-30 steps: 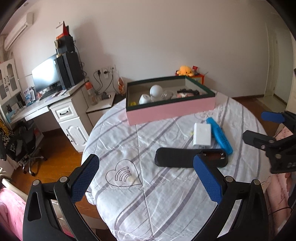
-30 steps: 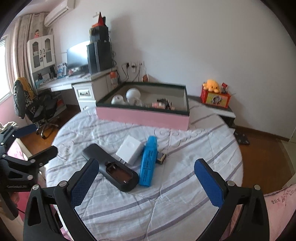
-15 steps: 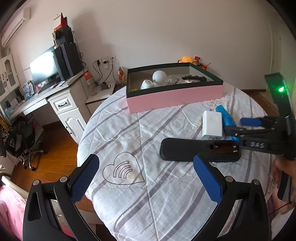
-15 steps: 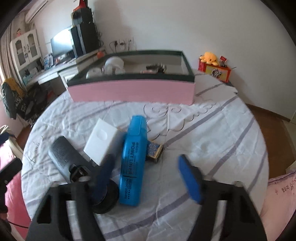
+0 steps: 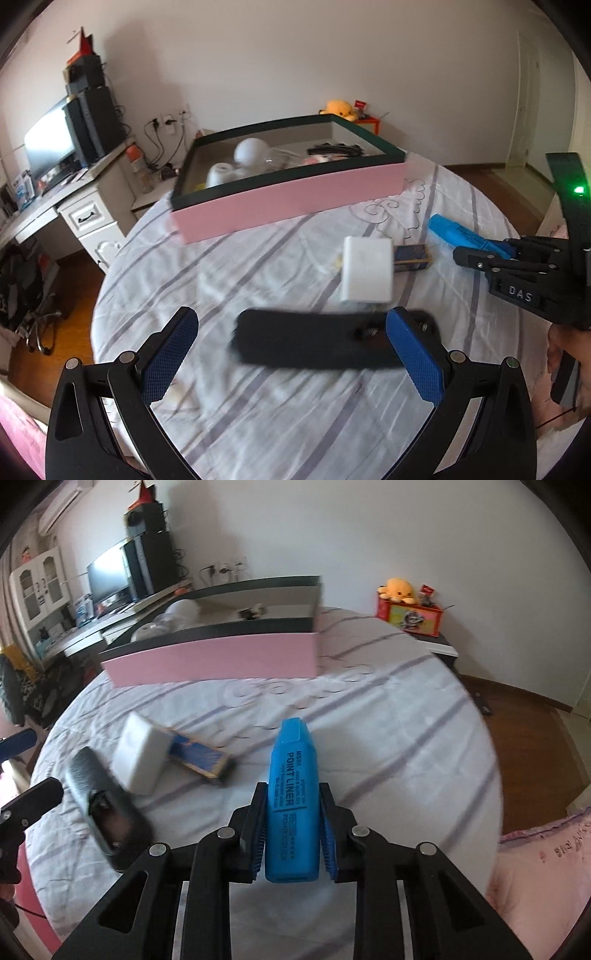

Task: Organize rigid objects
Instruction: 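Grasp the white charger with the left tool while the right tool grasps the blue highlighter, then lift the charger with the left tool while the right tool lifts the highlighter toward the box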

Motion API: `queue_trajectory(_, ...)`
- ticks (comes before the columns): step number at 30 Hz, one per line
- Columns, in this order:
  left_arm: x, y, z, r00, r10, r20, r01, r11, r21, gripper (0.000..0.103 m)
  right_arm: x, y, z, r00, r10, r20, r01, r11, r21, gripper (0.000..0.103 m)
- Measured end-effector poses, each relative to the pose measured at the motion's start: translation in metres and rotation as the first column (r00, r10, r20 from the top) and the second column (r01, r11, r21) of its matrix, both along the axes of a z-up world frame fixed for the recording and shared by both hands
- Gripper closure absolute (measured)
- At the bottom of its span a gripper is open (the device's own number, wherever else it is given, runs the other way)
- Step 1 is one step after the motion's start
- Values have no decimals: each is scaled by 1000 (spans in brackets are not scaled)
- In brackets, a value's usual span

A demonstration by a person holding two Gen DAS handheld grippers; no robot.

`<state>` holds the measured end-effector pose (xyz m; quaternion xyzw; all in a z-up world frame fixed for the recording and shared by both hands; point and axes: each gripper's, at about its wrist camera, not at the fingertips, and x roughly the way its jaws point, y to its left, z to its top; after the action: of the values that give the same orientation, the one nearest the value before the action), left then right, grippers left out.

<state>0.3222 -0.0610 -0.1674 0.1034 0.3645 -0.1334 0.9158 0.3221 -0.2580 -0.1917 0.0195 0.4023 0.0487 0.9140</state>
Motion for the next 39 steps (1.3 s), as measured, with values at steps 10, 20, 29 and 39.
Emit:
queue_trajectory(10, 38, -38, -23, 996, -32, -82, 33, 999, 5, 0, 7, -10, -7, 1000, 17, 14, -18, 999, 46, 78)
queue_trajectory(20, 52, -50, -40, 987, -91, -133, 91, 996, -11, 48, 9, -11, -9, 999, 27, 34, -29, 998, 50, 77)
queue_trajectory(29, 42, -48, -32, 989, -104, -100, 103, 994, -20, 62, 13, -9, -8, 999, 36, 35, -37, 999, 18, 77)
queue_trajectory(39, 16, -4, 9, 999, -34, 9, 34, 998, -57, 64, -8, 1, 22, 994, 42, 100, -45, 999, 28, 77)
